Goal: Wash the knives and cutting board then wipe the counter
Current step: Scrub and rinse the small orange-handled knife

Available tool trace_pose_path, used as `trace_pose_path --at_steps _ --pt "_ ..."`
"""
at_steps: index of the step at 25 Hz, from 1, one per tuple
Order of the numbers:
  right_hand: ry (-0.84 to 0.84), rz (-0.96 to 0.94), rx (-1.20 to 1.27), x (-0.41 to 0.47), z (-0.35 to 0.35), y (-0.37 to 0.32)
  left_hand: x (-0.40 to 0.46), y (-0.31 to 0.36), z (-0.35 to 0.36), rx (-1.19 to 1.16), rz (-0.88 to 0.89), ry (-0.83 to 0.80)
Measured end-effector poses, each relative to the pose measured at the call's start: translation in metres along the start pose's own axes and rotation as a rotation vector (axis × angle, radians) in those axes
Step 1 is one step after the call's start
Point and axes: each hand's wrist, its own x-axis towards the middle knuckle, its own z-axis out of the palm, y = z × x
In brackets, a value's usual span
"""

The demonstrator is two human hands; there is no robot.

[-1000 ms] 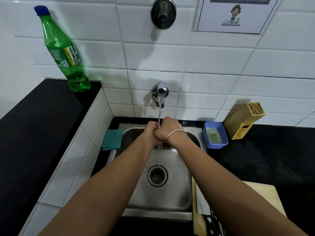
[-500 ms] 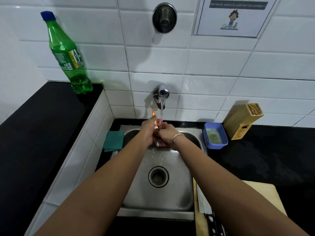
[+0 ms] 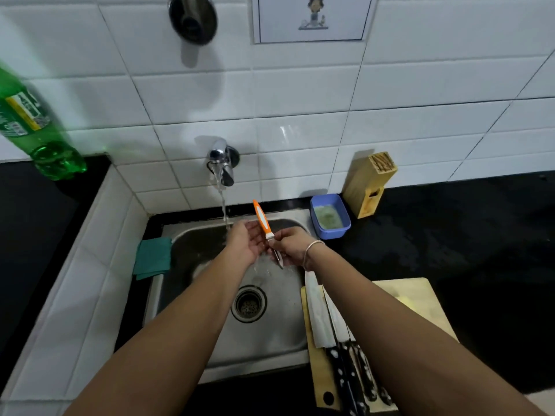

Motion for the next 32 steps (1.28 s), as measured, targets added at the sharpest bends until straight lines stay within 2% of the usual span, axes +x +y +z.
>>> trace_pose_path --at_steps 3,6,8,10,12,15,18,21,32 --pt "0.002 -0.026 -0.065 0.001 0.002 -0.009 0.002 0.019 -0.009 0.052 0.246 0.230" --pt "-0.046 -0.038 0.039 0.004 0.046 -0.035 -0.003 0.054 -0.019 0.229 0.567 0.351" --pt "-0.073 -0.049 0.047 0.006 0.075 -0.047 -0.006 0.077 -0.020 0.499 0.700 0.364" --pt "-0.088 -0.038 0.037 0.008 0.090 -0.055 -0.006 0.098 -0.019 0.691 0.776 0.278" --pt "-0.086 -0.014 0.050 0.010 0.091 -0.058 -0.003 0.112 -0.017 0.839 0.806 0.212" --pt "-0.081 0.008 0.058 0.012 0.089 -0.061 0.003 0.128 -0.012 1.007 0.827 0.217" --pt "-0.080 0.014 0.063 0.017 0.088 -0.060 0.009 0.135 -0.005 1.146 0.769 0.207" --pt "-0.084 0.022 0.056 0.020 0.086 -0.056 0.013 0.131 -0.001 1.140 0.726 0.176" --pt "-0.086 0.027 0.067 0.026 0.086 -0.051 0.014 0.128 0.000 1.144 0.761 0.182"
